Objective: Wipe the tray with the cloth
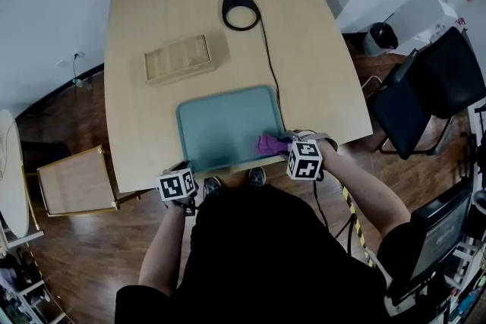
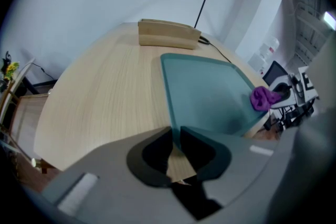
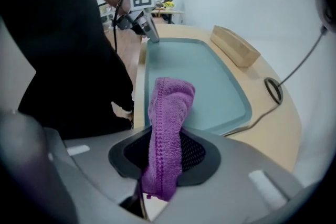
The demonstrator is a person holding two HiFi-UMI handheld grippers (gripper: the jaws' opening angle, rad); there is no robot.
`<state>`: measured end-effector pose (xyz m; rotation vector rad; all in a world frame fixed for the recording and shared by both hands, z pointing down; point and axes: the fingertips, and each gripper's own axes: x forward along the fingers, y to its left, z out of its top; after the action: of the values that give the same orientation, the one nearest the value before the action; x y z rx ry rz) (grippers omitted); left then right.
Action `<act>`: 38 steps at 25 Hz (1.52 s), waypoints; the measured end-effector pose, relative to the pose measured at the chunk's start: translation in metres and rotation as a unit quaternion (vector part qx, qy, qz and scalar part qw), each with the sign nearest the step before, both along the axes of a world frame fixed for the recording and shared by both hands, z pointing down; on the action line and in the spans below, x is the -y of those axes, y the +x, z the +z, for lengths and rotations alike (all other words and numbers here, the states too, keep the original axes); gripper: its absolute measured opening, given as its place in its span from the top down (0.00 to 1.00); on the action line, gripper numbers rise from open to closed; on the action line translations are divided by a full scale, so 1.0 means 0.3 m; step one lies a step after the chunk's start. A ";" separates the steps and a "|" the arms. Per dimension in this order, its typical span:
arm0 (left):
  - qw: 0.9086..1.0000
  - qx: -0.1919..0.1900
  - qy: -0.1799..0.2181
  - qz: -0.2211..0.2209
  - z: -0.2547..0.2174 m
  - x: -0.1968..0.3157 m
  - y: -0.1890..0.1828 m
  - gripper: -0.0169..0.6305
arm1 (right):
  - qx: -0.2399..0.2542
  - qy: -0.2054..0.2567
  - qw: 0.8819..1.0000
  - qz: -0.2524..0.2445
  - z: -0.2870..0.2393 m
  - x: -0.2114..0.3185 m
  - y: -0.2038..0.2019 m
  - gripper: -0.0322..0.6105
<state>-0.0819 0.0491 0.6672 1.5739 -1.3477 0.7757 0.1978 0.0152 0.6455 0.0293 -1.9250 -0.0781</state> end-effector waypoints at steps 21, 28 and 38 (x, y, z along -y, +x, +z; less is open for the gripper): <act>0.994 0.072 0.081 -0.026 -0.241 -0.115 -0.114 0.84 | 0.100 -0.020 0.765 0.636 0.061 0.399 0.454 0.78; 0.990 0.019 0.130 -0.054 -0.306 -0.145 -0.151 0.85 | 0.065 -0.007 0.761 0.645 0.086 0.368 0.470 0.64; 0.970 -0.038 0.236 -0.040 -0.511 -0.175 -0.222 0.86 | 0.307 0.055 0.707 0.635 -0.394 0.170 0.291 0.94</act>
<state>-0.1486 0.1017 0.5138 1.8770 -1.6073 0.3517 0.2852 -0.0359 0.5272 1.6213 -2.1162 0.8431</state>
